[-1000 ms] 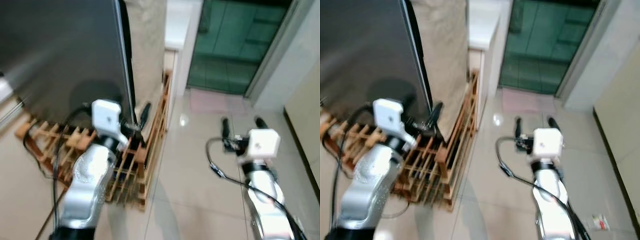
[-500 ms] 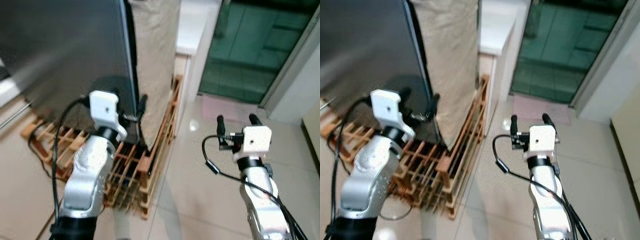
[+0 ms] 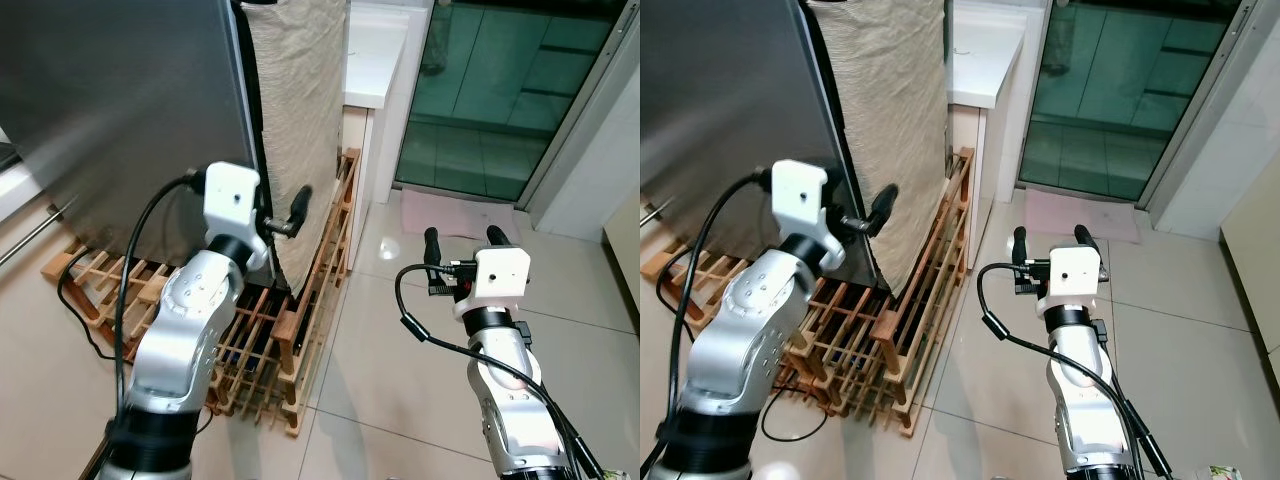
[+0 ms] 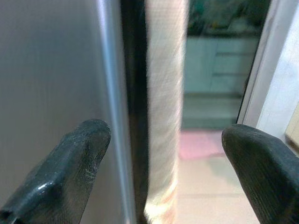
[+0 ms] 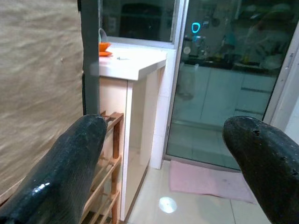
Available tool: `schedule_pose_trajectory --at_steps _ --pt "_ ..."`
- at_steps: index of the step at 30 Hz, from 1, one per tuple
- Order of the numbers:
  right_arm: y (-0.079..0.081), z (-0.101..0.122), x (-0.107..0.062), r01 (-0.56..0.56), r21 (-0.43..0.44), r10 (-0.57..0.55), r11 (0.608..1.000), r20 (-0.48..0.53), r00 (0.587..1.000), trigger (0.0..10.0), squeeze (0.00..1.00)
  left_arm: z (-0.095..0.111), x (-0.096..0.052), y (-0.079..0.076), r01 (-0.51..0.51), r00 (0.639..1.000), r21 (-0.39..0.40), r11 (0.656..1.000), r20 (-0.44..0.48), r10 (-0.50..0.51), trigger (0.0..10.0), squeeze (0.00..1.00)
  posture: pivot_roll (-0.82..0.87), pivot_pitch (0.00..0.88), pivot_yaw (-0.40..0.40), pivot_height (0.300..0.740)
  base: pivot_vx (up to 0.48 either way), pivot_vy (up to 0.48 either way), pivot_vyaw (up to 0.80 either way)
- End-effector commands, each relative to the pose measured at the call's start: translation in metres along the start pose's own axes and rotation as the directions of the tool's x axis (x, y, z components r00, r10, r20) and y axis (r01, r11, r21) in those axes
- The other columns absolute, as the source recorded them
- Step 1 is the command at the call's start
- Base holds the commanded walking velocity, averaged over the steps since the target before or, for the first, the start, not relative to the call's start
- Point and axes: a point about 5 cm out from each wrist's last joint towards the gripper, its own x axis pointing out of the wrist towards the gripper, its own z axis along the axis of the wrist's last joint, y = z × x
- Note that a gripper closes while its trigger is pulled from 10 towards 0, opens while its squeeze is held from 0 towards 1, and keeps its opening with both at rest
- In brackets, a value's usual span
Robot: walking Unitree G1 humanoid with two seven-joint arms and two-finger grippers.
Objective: Restocking fridge
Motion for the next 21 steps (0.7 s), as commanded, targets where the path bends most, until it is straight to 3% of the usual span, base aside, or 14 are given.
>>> schedule_pose_trajectory --at_steps 1,6,14,21 --pt "-0.002 0.000 0.001 0.001 0.001 -0.001 1.000 -0.003 1.000 10.0 0.00 -0.003 0.002 0.004 -0.030 0.999 0.009 1.000 -0.024 0.030 10.0 0.00 0.01 0.000 -0.002 0.740 0.000 0.000 0.00" --pt "-0.003 0.001 0.004 -0.001 -0.006 0.001 1.000 -0.001 1.000 10.0 0.00 -0.002 0.009 0.001 -0.041 0.999 -0.008 0.999 -0.023 0.041 10.0 0.00 0.00 0.000 -0.009 0.740 0.000 0.000 0.00" --pt "-0.007 0.005 0.006 0.022 -0.013 -0.021 1.000 0.016 1.000 10.0 0.00 0.011 0.024 -0.015 0.051 0.999 -0.068 0.996 0.014 -0.050 10.0 0.00 -0.04 0.000 0.011 0.740 0.000 0.000 0.00" --pt "-0.009 0.002 0.004 0.039 -0.015 -0.039 0.999 0.006 0.999 10.0 0.00 0.010 0.023 -0.018 0.086 0.996 -0.042 0.995 -0.011 -0.087 10.0 0.00 -0.04 0.000 0.017 0.740 0.000 0.000 0.00"
